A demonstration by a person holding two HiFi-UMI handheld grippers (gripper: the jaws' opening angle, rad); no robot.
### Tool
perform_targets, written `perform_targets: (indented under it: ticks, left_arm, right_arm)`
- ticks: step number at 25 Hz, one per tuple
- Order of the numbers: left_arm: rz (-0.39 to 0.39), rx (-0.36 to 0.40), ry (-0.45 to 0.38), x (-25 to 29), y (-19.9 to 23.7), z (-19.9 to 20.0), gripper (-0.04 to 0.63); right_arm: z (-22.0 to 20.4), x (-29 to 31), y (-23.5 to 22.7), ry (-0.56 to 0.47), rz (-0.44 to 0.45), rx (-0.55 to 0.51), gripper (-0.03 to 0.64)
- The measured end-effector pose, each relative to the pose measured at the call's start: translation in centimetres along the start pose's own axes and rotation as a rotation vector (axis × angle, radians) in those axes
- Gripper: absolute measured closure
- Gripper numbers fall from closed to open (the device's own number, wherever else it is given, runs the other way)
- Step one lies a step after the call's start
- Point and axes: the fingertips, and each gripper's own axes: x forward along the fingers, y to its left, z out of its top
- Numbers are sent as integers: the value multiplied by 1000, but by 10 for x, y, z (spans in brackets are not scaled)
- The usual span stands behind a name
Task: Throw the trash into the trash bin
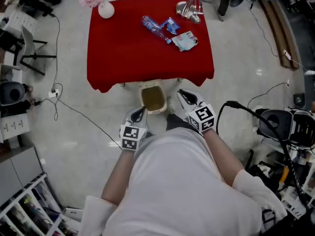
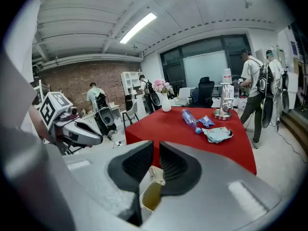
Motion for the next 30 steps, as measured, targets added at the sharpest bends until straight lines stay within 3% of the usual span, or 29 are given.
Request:
perform_targets:
  ticks: [9, 18, 30]
  left_arm:
    - [94, -53, -18, 33, 5, 27, 591]
    - [178, -147, 13, 54, 11, 22, 591]
    - [293, -247, 9, 71, 30, 26, 591]
  right_arm:
    - [-5, 38, -87, 87, 30, -48, 548]
    - [-11, 100, -171, 221, 20, -142, 523]
    - [-27, 204, -235, 390, -1, -224, 474]
